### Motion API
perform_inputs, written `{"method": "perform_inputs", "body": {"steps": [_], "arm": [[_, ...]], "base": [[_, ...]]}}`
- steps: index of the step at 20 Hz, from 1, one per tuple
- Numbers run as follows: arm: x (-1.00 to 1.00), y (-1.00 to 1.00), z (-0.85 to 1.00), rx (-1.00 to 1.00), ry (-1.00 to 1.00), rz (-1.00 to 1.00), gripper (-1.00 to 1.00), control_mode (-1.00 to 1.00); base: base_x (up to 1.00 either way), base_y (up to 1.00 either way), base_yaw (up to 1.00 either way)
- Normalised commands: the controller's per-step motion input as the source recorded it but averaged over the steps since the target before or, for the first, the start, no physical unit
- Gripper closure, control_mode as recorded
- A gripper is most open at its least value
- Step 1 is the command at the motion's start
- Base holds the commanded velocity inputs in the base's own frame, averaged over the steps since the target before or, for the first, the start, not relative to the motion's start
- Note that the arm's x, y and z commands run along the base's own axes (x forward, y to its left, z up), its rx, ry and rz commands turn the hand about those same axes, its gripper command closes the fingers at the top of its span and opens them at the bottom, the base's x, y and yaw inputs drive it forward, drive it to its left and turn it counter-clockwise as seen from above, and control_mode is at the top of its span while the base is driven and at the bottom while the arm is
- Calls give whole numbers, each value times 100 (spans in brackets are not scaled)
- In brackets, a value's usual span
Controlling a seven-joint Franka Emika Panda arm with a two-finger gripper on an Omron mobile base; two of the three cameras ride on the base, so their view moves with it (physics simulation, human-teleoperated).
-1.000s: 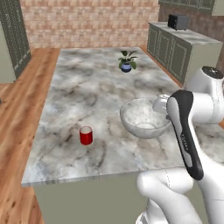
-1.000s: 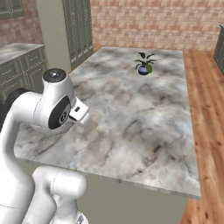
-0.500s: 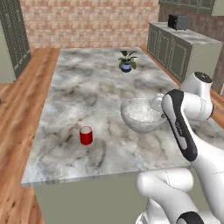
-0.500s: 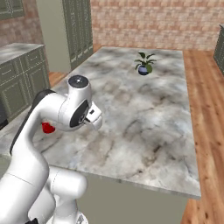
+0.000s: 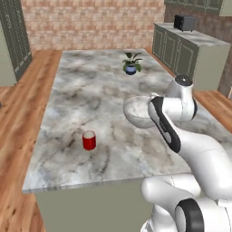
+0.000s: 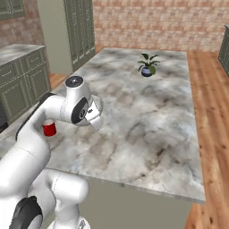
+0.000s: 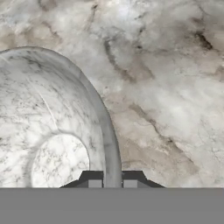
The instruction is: Clear the mugs and bowl far away from the sink.
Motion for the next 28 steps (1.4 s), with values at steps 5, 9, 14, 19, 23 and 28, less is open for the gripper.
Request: {"method": "perform_inputs", "body": {"steps": [5,9,14,19,23,28], "arm": [[38,0,-24,0,0,0,100,-100],[45,0,-36,0,0,0,100,-100],[39,0,-40,0,0,0,100,-100],[32,0,-37,0,0,0,100,-100],[9,0,-30,0,0,0,100,-100],[3,0,-23,0,0,0,100,-100]], "base": [[0,0,0],[0,0,0],[0,0,0],[0,0,0],[0,0,0],[0,0,0]]}}
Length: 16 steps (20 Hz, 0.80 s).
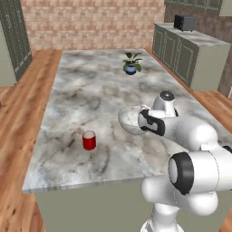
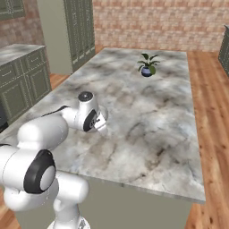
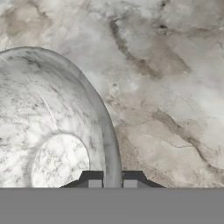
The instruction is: Clear the mugs and bowl far away from the sink.
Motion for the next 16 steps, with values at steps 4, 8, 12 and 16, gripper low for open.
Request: {"method": "perform_inputs", "body": {"steps": [4,8,12,16], "arm": [[7,0,-27,0,0,0,100,-100],[6,0,-32,0,0,0,100,-100],[3,1,-34,0,0,0,100,-100],[1,6,-27,0,0,0,-100,-100]], "base": [[0,0,0],[0,0,0],[0,0,0],[0,0,0]]}}
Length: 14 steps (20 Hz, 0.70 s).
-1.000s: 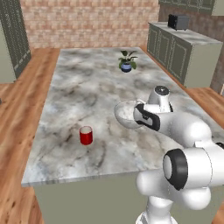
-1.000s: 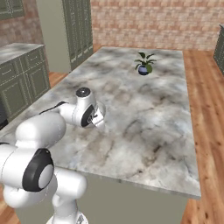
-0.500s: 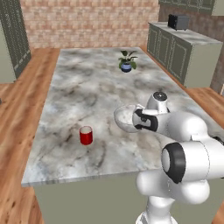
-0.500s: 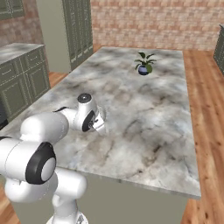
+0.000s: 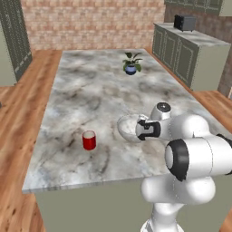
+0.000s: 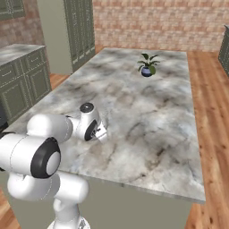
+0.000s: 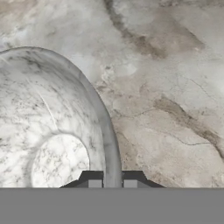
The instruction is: Clear the mugs and bowl far away from the sink.
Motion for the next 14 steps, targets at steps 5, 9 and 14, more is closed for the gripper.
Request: {"method": "perform_inputs", "body": {"steps": [5,9,14], "arm": [[0,2,-9,0,0,0,-100,-100],[0,0,0,0,0,0,-100,-100],[-3,0,14,1,-4,0,-100,-100]], "base": [[0,0,0],[0,0,0],[0,0,0]]}}
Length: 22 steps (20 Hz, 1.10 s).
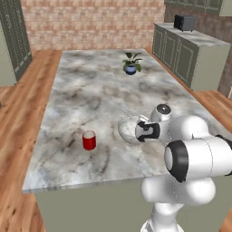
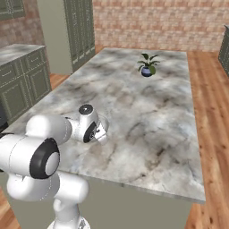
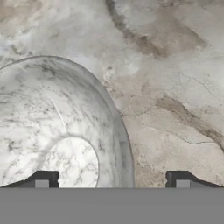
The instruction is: Clear the mugs and bowl far away from the sink.
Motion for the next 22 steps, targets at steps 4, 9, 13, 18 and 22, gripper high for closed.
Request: {"method": "perform_inputs", "body": {"steps": [4,9,13,18,22], "arm": [[-32,-7,93,8,-2,0,-100,-100],[-38,-23,100,6,4,15,-100,-100],[-87,-6,100,0,0,31,-100,-100],[-89,0,98,-9,-12,36,-100,-100],[-100,0,82,-17,-21,23,-100,-100]], "base": [[0,0,0],[0,0,0],[0,0,0],[0,0,0],[0,0,0]]}}
